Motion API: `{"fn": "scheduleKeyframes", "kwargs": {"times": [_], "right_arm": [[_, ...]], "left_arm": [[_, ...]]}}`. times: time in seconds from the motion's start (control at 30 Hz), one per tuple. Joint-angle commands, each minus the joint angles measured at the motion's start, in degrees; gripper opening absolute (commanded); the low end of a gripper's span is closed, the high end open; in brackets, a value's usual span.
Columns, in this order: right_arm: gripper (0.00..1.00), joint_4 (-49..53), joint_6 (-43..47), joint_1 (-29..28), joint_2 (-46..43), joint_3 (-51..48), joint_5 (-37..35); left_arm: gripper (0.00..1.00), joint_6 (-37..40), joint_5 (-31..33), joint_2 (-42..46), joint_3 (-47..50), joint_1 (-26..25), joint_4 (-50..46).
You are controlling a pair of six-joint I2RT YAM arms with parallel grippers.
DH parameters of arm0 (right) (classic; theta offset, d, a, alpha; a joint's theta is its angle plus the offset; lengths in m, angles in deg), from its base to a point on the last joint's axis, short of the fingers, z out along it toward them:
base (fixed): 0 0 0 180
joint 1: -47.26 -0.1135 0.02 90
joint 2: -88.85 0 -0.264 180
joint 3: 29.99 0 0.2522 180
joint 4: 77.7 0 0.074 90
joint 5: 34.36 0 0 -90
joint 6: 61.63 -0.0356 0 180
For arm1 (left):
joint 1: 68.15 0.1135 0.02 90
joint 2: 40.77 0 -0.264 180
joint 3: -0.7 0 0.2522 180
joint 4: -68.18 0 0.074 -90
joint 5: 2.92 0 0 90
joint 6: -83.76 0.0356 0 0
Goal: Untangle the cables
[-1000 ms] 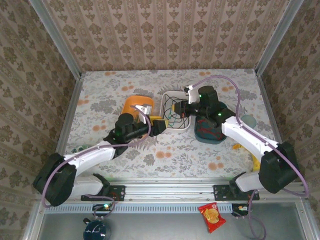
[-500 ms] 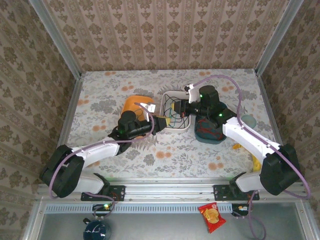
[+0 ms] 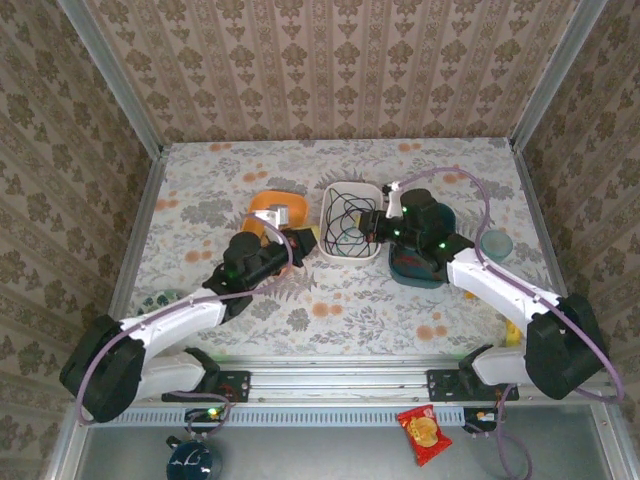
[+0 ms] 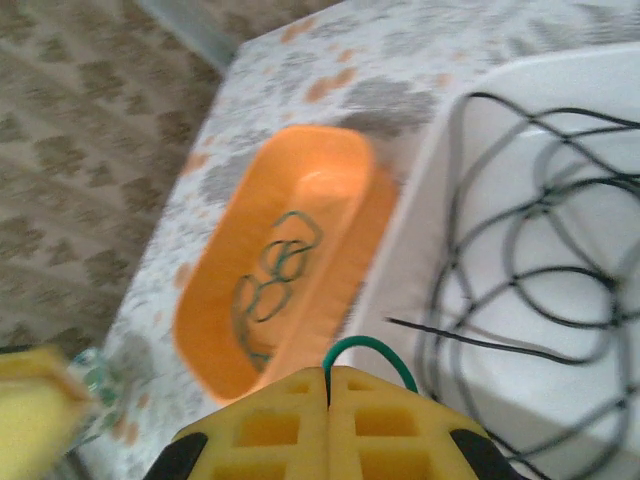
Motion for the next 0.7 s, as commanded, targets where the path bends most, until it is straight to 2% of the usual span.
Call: {"fn": "scheduleKeyframes", "kwargs": {"times": [0.0, 0.13, 0.23, 0.47, 0.57, 0.67], "right_arm": [[0.0, -1.0, -5.1, 1.5, -1.9, -2.6, -6.2], [0.0, -2.4, -6.3, 2.0, -2.4, -4.7, -5.2], [0.0, -5.7, -5.9, 1.9, -2.6, -5.5, -1.2], [0.0, -10.6, -3.9, 1.0, -1.9, -4.2, 11.1], [0.0, -10.0, -2.7, 0.0, -1.4, -3.3, 13.2], [0.0, -10.5, -3.2, -0.6, -1.1, -3.3, 13.8]], "left_arm": [[0.0, 1.8, 6.1, 2.1, 1.6, 0.6, -2.5], [0.0, 2.3, 4.7, 2.2, 1.5, 0.9, -2.9], [0.01, 4.7, -1.5, 0.1, -1.5, 0.8, -6.1], [0.55, 4.6, -15.8, -8.8, -7.1, 0.4, -5.0], [0.67, 4.0, -19.7, -12.0, -8.5, -0.4, -1.6], [0.68, 3.0, -22.2, -14.7, -9.2, -0.7, 1.1]]}}
